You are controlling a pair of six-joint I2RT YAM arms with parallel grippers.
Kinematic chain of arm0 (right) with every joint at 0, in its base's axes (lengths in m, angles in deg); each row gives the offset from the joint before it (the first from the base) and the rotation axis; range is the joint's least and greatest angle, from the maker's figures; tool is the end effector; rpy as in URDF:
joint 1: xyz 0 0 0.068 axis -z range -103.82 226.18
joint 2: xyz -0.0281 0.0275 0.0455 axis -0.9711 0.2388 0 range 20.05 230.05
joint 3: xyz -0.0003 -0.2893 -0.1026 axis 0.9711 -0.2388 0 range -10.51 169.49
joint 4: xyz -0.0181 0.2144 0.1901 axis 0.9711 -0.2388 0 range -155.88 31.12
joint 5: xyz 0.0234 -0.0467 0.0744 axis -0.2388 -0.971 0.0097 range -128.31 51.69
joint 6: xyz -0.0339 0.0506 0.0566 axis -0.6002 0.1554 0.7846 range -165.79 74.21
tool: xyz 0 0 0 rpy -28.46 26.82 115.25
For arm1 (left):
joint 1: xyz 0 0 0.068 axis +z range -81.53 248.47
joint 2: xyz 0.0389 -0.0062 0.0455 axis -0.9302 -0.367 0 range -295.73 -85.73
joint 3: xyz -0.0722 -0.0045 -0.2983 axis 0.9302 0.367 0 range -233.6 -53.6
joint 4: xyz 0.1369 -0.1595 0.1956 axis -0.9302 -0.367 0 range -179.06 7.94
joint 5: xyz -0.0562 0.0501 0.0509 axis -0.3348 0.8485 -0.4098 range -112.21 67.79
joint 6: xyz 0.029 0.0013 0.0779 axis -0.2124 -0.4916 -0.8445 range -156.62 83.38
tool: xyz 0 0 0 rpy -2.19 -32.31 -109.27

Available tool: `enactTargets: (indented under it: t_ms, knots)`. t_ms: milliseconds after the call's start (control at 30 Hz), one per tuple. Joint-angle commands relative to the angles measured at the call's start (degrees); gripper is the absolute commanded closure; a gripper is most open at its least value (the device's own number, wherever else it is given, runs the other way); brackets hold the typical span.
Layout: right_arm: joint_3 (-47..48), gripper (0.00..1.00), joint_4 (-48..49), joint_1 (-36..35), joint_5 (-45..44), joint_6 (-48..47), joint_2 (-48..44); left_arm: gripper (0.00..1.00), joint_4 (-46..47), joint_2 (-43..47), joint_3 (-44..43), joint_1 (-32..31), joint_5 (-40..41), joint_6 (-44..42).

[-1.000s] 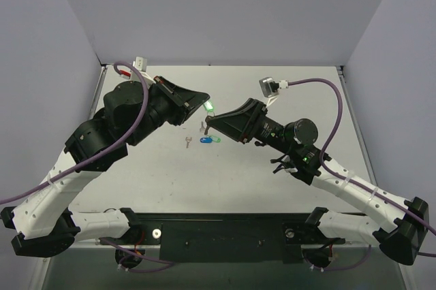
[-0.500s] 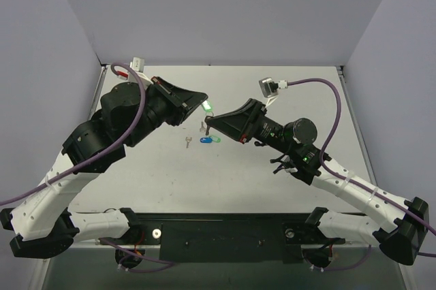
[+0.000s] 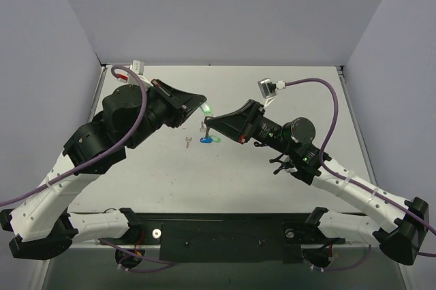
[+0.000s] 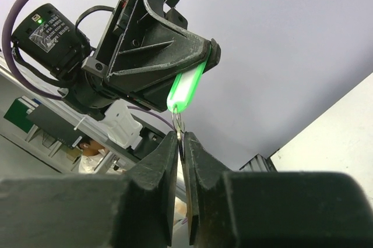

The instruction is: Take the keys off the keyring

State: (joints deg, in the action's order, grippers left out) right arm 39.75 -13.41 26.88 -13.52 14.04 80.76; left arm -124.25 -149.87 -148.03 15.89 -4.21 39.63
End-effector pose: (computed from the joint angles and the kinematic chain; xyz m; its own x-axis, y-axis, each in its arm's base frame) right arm 0.1509 0.2221 0.4644 -0.6006 0.5053 -0.6196 -0.7819 -0.2096 0.5871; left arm 0.1602 -0.1724 0.5423 -0.5850 -0.7557 -0.2945 0.0142 0.3535 -0.9353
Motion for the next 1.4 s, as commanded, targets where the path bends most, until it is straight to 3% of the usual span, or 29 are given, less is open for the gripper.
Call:
enactTargets:
  t_ms: [0,200,567,867,1067,1367]
  knots:
    - [3.1,0.97,2.2,-0.4,0.0,-1.9,-0.9,1.00,2.6,1.6,0.1,-0.2,1.1,1.6]
    - [5.2,1.00,-5.6,-0.4,2.5,-5.2,-1.3,0.99,4.8,3.8,3.6,-0.2,1.2,1.5]
    - [10.4,1.00,-20.7,-0.4,9.5,-11.6,-1.1,0.69,9.1,7.8,10.1,-0.2,0.8,-0.7]
    - [15.9,1.00,-36.3,-0.5,16.1,-19.1,-0.5,0.66,11.2,12.3,16.2,-0.2,-2.3,-6.2]
    - [18.9,1.00,-45.3,-0.5,21.0,-22.7,0.1,0.62,14.2,13.7,18.8,-0.2,-9.5,-14.0]
    - [21.1,1.00,-51.9,-0.5,28.3,-24.4,0.3,0.58,16.8,14.0,20.0,-0.2,-29.9,-29.1]
